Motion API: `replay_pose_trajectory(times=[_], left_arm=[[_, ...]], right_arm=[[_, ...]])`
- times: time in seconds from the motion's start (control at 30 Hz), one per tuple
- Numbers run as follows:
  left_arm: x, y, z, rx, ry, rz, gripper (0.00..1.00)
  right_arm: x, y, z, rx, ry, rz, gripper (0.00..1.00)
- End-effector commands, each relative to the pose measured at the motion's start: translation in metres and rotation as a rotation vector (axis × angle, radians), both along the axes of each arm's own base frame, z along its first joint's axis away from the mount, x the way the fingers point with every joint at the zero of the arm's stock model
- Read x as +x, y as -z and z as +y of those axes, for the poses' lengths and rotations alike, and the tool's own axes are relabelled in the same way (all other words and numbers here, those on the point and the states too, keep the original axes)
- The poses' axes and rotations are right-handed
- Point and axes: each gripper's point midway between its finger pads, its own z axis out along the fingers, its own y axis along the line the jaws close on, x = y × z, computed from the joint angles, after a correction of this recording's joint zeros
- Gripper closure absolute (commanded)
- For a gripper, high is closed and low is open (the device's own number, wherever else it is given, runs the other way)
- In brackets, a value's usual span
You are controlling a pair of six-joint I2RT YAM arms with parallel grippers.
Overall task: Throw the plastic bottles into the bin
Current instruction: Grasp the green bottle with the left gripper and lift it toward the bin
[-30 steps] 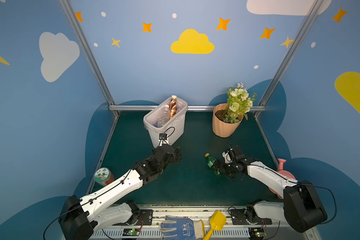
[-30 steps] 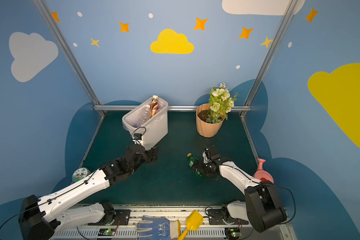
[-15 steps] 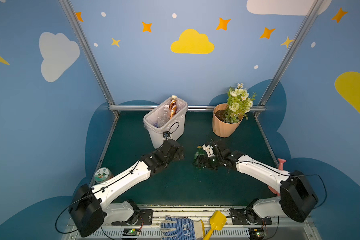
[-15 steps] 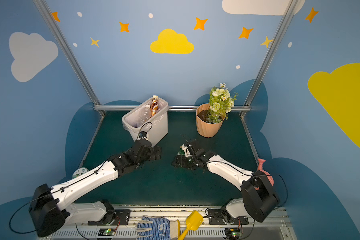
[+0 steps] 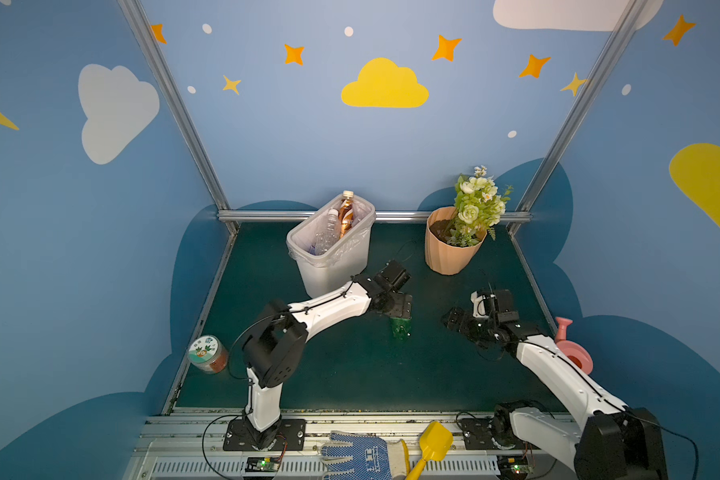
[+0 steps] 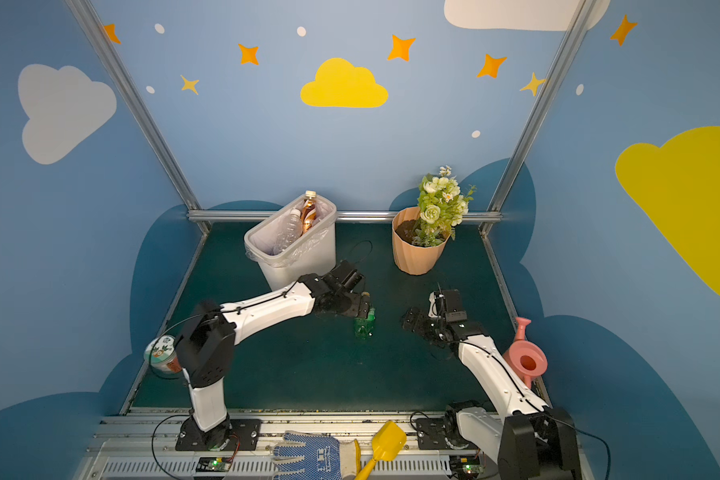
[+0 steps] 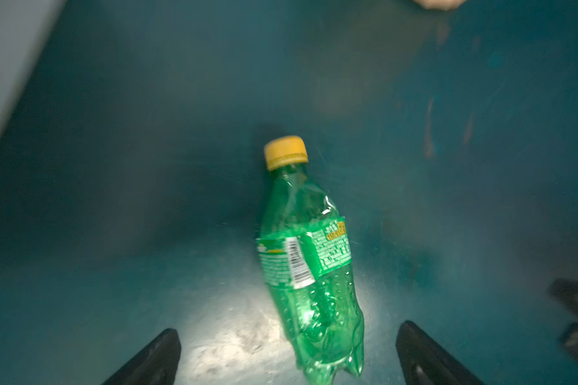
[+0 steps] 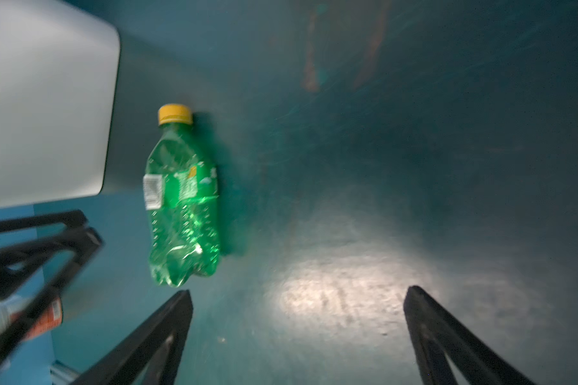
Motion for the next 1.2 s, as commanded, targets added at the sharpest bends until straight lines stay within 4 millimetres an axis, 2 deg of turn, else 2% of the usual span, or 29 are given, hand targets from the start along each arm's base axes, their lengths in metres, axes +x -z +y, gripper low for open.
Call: replay_pose_trajectory(times=[0.0,0.17,0.33,0.47,0.53,0.67,0.77,0.83,0.93,1.0,1.03,1.07,1.17], left_arm=[[-0.016,0.021,-0.006,0.079,0.070,0.100,0.01],[-0.019,0.046,-0.014,0.184,0.133,0.144,0.04],[-0.018,0.062,-0.004,0.273,0.142,0.151,0.18],[-0.014,0.058,-0.006,0.251,0.148,0.117,0.33],[-0.012,0.053,-0.011,0.216,0.153,0.100,0.44],[-0.007,0.024,-0.020,0.123,0.158,0.018,0.53],[-0.002,-0.020,-0.023,0.031,0.164,-0.092,0.58],[0.002,-0.057,-0.019,-0.022,0.157,-0.190,0.60],[0.004,-0.136,-0.005,-0.110,0.152,-0.395,0.60],[0.001,-0.200,0.015,-0.150,0.141,-0.578,0.60],[0.000,-0.226,0.027,-0.156,0.122,-0.660,0.59],[-0.003,-0.259,0.045,-0.177,0.081,-0.763,0.59],[-0.025,-0.338,0.088,-0.210,0.062,-1.067,0.57]], right_arm=[[-0.001,-0.005,-0.003,0.024,-0.017,-0.022,0.03],[-0.001,-0.005,-0.013,0.041,0.012,-0.026,0.03],[-0.002,-0.005,-0.015,0.071,0.026,-0.020,0.03],[-0.002,-0.002,-0.012,0.087,0.022,-0.009,0.03],[-0.002,-0.001,-0.011,0.095,0.016,-0.002,0.03],[0.000,-0.004,-0.007,0.105,-0.006,-0.008,0.03],[0.001,-0.006,-0.007,0.110,-0.008,-0.011,0.03],[0.002,-0.006,-0.006,0.115,-0.008,-0.013,0.03],[0.005,-0.008,-0.003,0.131,-0.007,-0.020,0.03],[0.007,-0.009,-0.001,0.147,-0.007,-0.023,0.03],[0.008,-0.010,0.000,0.151,-0.009,-0.026,0.03],[0.009,-0.009,0.001,0.154,-0.010,-0.025,0.03],[0.012,-0.011,0.005,0.156,-0.019,-0.030,0.03]])
